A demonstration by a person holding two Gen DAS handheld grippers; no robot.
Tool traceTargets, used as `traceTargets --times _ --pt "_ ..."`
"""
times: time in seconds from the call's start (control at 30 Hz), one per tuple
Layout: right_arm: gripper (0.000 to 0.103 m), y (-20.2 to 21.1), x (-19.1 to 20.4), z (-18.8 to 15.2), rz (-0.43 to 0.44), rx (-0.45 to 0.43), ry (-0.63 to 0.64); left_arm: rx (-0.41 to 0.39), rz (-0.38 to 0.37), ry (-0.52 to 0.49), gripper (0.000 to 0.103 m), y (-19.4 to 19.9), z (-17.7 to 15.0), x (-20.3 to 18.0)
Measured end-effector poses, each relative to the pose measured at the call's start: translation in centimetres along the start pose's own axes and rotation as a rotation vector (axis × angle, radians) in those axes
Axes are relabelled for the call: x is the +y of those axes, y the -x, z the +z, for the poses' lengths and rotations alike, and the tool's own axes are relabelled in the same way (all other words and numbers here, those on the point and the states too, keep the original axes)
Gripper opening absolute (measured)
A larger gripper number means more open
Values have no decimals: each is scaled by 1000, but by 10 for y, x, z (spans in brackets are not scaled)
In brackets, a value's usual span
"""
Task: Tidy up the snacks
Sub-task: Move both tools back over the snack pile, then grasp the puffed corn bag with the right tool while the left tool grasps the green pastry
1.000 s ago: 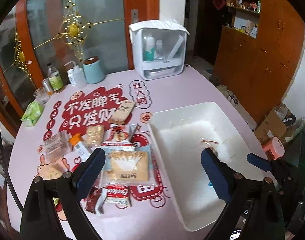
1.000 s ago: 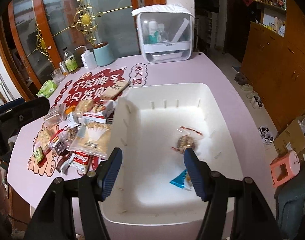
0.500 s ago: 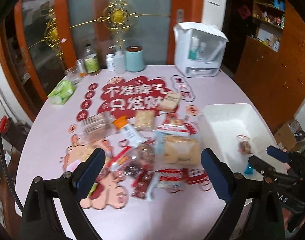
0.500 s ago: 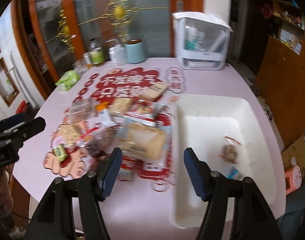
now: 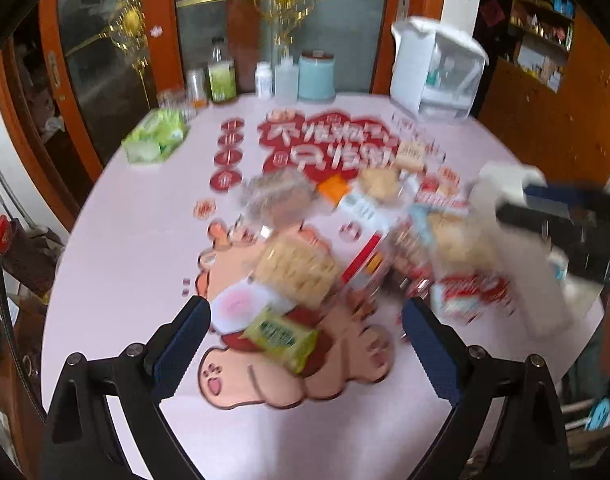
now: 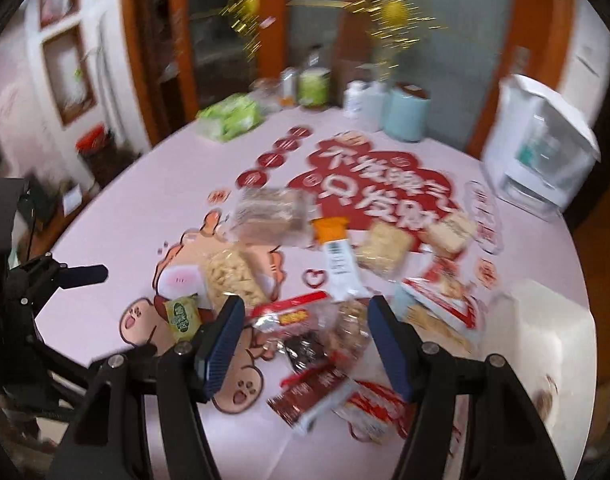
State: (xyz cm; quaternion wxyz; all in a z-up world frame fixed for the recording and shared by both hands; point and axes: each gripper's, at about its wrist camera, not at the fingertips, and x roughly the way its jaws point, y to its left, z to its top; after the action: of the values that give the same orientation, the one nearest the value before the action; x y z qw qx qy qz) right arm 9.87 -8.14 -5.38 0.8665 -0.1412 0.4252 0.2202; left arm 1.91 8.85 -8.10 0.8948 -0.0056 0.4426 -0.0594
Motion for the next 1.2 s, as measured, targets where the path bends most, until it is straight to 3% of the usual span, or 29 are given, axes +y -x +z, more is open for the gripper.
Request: traceTargets --times 0.23,0.47,0.8,1.2 --pt "64 -83 33 12 134 142 83 121 -67 -37 96 -66 -39 29" --pt "64 -136 48 17 193 248 144 170 -98 -78 96 -102 -43 36" --pt "64 -163 62 16 257 312 199 216 -99 -74 96 -118 -38 42" --pt "62 -164 33 12 229 290 62 240 -74 -63 96 -133 -32 38"
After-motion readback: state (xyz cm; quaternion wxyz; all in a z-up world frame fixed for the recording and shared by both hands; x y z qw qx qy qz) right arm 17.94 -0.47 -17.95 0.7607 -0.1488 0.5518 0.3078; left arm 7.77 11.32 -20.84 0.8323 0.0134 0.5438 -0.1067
